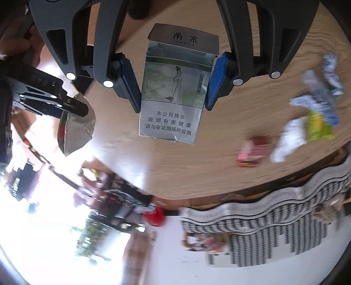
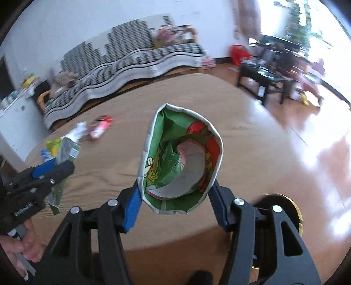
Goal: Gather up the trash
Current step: 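Carry carton and snack bag to the black bin and open both tools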
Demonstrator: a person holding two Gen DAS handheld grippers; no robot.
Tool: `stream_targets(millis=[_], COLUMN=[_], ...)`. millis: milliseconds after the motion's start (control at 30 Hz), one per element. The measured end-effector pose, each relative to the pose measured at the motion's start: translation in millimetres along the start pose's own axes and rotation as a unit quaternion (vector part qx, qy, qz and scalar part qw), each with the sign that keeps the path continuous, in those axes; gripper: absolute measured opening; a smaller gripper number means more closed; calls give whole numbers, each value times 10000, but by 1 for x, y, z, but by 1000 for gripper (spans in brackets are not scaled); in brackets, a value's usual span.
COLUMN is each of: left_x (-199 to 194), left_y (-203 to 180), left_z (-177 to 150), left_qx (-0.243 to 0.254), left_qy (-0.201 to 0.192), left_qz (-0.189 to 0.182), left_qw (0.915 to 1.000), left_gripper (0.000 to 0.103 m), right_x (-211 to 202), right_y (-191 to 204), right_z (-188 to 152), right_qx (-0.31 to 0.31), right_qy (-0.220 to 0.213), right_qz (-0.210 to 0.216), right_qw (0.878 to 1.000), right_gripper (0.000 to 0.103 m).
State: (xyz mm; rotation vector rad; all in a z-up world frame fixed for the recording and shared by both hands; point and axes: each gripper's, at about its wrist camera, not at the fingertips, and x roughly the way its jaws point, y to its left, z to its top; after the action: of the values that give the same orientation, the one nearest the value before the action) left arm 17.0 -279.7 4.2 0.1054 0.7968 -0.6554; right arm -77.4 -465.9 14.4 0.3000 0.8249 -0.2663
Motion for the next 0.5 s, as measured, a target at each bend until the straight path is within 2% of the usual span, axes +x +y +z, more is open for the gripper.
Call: stream_targets(millis=[133,300,500], left_x=[18,40,71], left_y=[-52,-118,-178], left_z=[-4,-13,-40], left_qx=[259,742,1236], left_qy=[40,89,422], left_qz=[-424,-987,-1538], left_qw=[9988,9923,9794], left_gripper=[57,57,57], right_x=[-15,-30,-32], right_y=[-71,-141,-184], right_z=[-22,-49,-71], right_qx=[465,1015,1396], right_qy=[17,171,467], right_qz=[-423,-711,-1079], right_qw=[9980,9921,9832], right_gripper=[56,56,57])
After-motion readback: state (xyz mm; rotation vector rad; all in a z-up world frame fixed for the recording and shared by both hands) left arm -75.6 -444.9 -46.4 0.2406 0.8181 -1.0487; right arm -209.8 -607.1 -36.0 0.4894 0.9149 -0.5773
